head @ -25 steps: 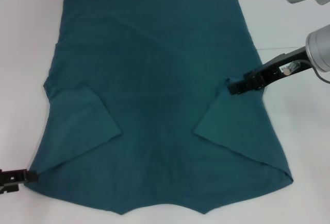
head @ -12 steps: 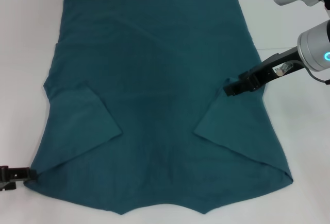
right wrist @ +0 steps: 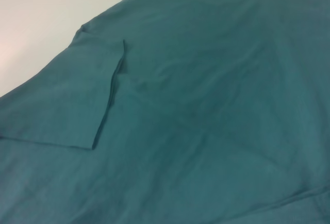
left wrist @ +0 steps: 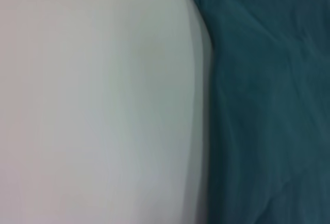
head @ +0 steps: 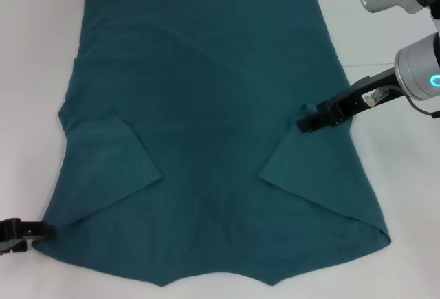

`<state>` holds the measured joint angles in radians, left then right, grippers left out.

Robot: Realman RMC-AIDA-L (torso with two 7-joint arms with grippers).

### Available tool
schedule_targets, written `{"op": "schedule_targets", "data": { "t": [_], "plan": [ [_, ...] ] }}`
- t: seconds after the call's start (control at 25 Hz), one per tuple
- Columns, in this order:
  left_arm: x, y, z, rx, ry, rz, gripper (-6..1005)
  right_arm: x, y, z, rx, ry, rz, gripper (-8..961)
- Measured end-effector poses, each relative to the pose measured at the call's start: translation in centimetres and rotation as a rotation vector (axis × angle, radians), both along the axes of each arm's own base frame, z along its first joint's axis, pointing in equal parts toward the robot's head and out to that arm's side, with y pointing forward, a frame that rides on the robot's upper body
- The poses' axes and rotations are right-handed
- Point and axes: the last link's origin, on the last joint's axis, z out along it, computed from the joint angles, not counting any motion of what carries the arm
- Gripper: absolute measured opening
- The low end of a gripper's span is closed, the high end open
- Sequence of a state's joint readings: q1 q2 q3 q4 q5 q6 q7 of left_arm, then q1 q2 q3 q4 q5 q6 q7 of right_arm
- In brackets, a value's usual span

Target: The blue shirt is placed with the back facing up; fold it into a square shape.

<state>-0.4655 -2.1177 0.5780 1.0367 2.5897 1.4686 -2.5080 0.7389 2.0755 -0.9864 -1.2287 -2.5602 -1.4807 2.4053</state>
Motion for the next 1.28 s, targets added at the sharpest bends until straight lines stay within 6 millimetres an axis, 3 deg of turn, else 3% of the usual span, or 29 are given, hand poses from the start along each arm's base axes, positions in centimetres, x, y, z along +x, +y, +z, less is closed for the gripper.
{"op": "schedule_targets", "data": {
  "t": [0.68,1.16,1.28],
  "plan": [
    [1.4,0.9,-0.6,-0.043,-0.035,-0.016,689,0.2,0.3,-0.3,0.020,0.005,0.002,600],
    [1.3,1.6,-1.1,-0.086,0.052,-0.019,681,0.0,0.4,-0.3,0.031,0.013,0.011,598],
    [1.7,1.9,-1.5,-0.106,0.074,-0.026,618,0.0,0.5,-0.2,0.041,0.014,0.013,597]
  ]
}}
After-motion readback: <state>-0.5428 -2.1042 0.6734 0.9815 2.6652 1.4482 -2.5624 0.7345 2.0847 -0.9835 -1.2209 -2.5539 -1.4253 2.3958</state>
